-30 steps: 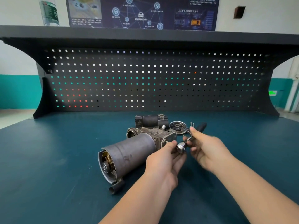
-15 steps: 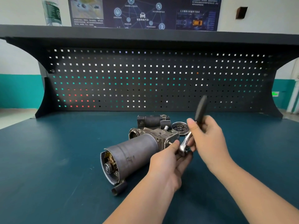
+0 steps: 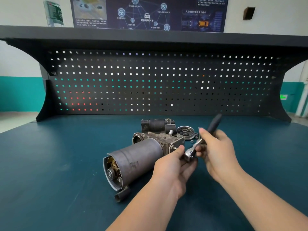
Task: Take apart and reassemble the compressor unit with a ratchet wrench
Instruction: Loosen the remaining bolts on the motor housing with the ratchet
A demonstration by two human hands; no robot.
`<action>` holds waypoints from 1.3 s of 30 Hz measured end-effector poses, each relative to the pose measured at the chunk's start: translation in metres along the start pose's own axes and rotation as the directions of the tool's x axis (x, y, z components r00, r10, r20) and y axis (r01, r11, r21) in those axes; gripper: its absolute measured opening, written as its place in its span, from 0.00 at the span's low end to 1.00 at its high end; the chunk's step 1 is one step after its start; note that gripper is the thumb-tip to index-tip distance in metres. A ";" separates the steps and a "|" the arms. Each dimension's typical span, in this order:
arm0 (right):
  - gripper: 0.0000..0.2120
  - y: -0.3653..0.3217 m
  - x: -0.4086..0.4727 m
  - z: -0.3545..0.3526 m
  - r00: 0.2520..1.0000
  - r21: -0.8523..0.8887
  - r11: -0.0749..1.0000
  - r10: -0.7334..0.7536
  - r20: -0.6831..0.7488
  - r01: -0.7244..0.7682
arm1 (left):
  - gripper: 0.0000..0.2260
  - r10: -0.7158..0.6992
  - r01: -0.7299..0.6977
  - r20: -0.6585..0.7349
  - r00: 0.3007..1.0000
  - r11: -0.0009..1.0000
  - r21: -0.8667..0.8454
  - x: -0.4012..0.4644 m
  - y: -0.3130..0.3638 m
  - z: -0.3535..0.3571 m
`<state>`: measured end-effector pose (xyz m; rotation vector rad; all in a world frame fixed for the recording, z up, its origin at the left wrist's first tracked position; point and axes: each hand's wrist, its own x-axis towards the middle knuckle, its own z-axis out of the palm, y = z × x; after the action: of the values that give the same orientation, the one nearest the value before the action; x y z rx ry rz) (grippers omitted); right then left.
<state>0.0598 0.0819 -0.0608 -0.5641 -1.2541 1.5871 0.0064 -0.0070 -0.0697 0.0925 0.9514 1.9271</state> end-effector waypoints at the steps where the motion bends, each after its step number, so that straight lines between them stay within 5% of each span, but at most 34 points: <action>1: 0.08 -0.003 -0.004 0.000 0.989 -0.095 0.985 -0.139 0.056 0.144 | 0.07 -0.003 0.003 0.001 1.000 1.000 -0.003 0.000 0.001 0.001; 5: 0.08 -0.010 -0.021 0.004 0.781 -0.318 0.725 -0.484 0.394 0.610 | 0.08 -0.014 0.014 0.035 0.999 1.000 0.006 -0.002 0.003 0.001; 7: 0.07 -0.010 -0.025 0.006 0.698 -0.361 0.609 -0.514 0.498 0.706 | 0.09 -0.022 0.019 0.075 0.997 0.999 0.049 -0.004 0.004 0.000; 9: 0.06 -0.010 -0.026 0.006 0.696 -0.364 0.605 -0.513 0.503 0.708 | 0.08 -0.032 0.027 0.088 0.996 0.998 0.057 -0.005 0.004 -0.001; 13: 0.07 -0.011 -0.016 0.005 0.870 -0.362 0.795 -0.406 0.281 0.488 | 0.07 -0.019 0.018 0.041 0.999 1.000 0.022 -0.002 0.005 0.002; 16: 0.07 -0.005 -0.002 0.000 1.000 -0.110 0.994 -0.019 -0.004 0.019 | 0.07 -0.015 0.014 0.022 1.000 0.999 0.047 0.000 0.003 0.002; 19: 0.09 0.005 -0.001 -0.004 0.920 0.239 0.904 0.383 -0.081 -0.355 | 0.07 -0.015 0.014 0.014 1.000 0.998 0.068 0.002 0.002 0.002; 21: 0.09 0.007 -0.002 -0.003 0.904 0.290 0.876 0.422 -0.073 -0.386 | 0.07 -0.009 0.009 -0.001 1.000 0.998 0.068 0.004 0.001 0.001; 23: 0.08 0.005 0.000 -0.001 0.960 0.185 0.951 0.266 -0.085 -0.247 | 0.09 -0.008 0.008 -0.005 1.000 0.997 0.074 0.005 0.000 0.000; 25: 0.06 -0.001 -0.002 0.001 0.998 -0.069 0.996 -0.057 -0.018 0.056 | 0.11 -0.009 0.008 0.007 1.000 0.996 0.087 0.005 0.000 -0.001; 28: 0.05 -0.009 -0.011 0.001 0.876 -0.357 0.801 -0.413 0.251 0.480 | 0.10 -0.012 0.008 0.054 0.998 0.997 0.073 0.004 0.001 -0.001; 30: 0.08 -0.010 -0.018 0.002 0.784 -0.390 0.687 -0.470 0.405 0.613 | 0.09 -0.020 0.016 0.090 0.996 0.998 0.055 0.002 0.002 0.001; 32: 0.08 -0.010 -0.021 0.003 0.769 -0.415 0.652 -0.473 0.431 0.634 | 0.08 -0.031 0.026 0.100 0.995 0.998 0.049 0.000 0.003 0.002; 35: 0.05 -0.008 -0.011 0.004 0.897 -0.425 0.790 -0.385 0.217 0.442 | 0.08 -0.033 0.029 0.063 0.997 0.997 0.065 0.001 0.003 0.002; 37: 0.03 -0.005 -0.002 0.002 0.990 -0.300 0.943 -0.140 0.029 0.142 | 0.09 -0.034 0.029 0.051 0.998 0.995 0.092 0.002 0.002 0.001; 39: 0.05 0.000 0.003 -0.002 0.977 0.011 0.978 0.207 -0.057 -0.207 | 0.10 -0.032 0.028 0.043 0.999 0.994 0.102 0.003 0.002 0.001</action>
<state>0.0605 0.0855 -0.0612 -0.7523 -1.1782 1.7327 0.0042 -0.0045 -0.0689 0.1783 1.0151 1.8419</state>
